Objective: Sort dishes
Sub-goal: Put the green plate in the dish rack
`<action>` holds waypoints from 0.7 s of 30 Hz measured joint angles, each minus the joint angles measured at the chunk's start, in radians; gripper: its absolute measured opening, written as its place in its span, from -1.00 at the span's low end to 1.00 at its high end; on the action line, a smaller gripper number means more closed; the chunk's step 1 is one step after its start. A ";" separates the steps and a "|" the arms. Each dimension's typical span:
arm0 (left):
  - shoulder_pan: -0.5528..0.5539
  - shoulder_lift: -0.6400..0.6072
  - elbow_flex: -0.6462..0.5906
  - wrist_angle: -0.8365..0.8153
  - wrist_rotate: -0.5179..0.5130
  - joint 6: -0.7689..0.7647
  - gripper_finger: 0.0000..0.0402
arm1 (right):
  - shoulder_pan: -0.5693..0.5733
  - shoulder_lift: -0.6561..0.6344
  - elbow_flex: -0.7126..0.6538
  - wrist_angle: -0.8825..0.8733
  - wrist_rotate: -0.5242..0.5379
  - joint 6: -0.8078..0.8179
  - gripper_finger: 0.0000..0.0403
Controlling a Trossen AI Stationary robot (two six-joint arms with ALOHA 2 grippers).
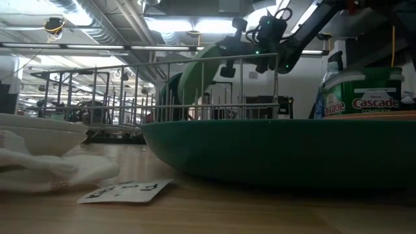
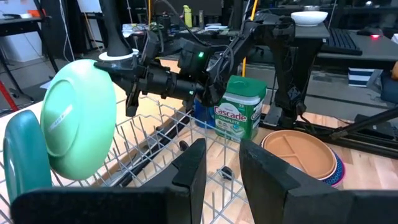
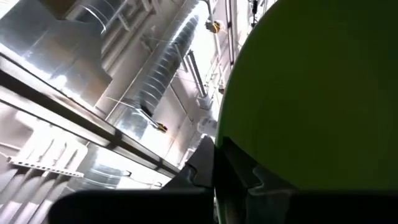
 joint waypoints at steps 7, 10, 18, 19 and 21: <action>0.000 0.000 0.000 0.000 0.000 0.000 -0.56 | 0.000 0.001 0.001 0.038 0.007 -0.006 -0.97; 0.000 0.000 0.000 0.000 0.000 0.000 -0.56 | 0.000 0.001 0.001 0.026 0.007 -0.032 -0.97; 0.000 0.000 0.000 0.000 0.000 0.014 -0.56 | 0.010 0.001 0.001 0.022 0.009 -0.049 -0.97; 0.000 0.000 0.000 0.000 0.000 0.016 -0.56 | 0.015 0.001 0.001 0.021 0.017 -0.052 -0.97; 0.000 0.000 0.000 0.001 -0.005 0.020 -0.56 | 0.022 0.001 0.001 0.010 0.032 -0.060 -0.97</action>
